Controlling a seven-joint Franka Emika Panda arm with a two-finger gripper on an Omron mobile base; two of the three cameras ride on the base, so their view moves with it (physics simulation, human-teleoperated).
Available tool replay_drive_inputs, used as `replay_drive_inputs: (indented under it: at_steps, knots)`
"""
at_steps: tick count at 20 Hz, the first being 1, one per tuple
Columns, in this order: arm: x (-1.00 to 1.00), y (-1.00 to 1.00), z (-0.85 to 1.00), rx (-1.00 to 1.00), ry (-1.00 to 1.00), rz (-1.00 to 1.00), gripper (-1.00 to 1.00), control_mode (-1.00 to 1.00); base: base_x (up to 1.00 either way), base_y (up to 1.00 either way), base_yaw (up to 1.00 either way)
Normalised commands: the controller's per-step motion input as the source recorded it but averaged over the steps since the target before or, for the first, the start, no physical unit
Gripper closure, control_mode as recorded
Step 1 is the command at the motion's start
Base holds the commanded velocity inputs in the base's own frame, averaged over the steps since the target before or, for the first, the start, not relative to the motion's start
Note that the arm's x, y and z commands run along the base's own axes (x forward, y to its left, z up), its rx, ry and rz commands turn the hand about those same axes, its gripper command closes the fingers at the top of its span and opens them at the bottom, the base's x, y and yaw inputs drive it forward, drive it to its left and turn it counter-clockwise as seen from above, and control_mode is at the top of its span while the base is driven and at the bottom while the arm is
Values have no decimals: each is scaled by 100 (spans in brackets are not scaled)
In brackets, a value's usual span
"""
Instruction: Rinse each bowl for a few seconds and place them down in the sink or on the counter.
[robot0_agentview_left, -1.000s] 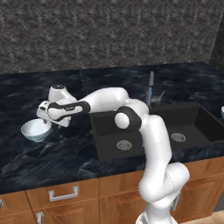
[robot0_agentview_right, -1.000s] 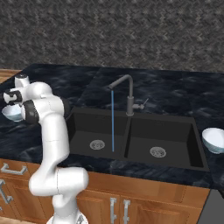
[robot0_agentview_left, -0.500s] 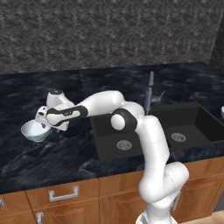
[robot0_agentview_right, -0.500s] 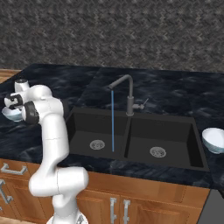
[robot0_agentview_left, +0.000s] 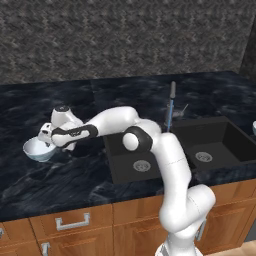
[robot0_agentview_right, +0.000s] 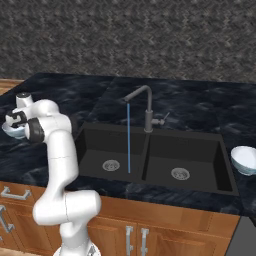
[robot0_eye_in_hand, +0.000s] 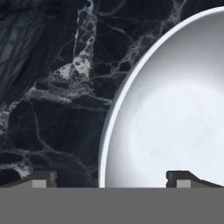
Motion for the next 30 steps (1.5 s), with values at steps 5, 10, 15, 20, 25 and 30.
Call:
replay_drive_inputs:
  at_steps: [5,10,15,20,25,30]
  knots:
    - [-1,5,-5,1,-3,0,100,-100,0,0,0]
    - [-26,-16,0,2,0,0,100,-100,0,0,0]
    - [-28,-17,0,0,0,-2,100,-100,0,0,0]
    - [-9,-37,19,2,-1,-16,100,-100,0,0,0]
    - [-9,-25,35,0,-7,-30,100,-100,0,0,0]
    - [-15,-17,47,0,-4,-34,100,-100,0,0,0]
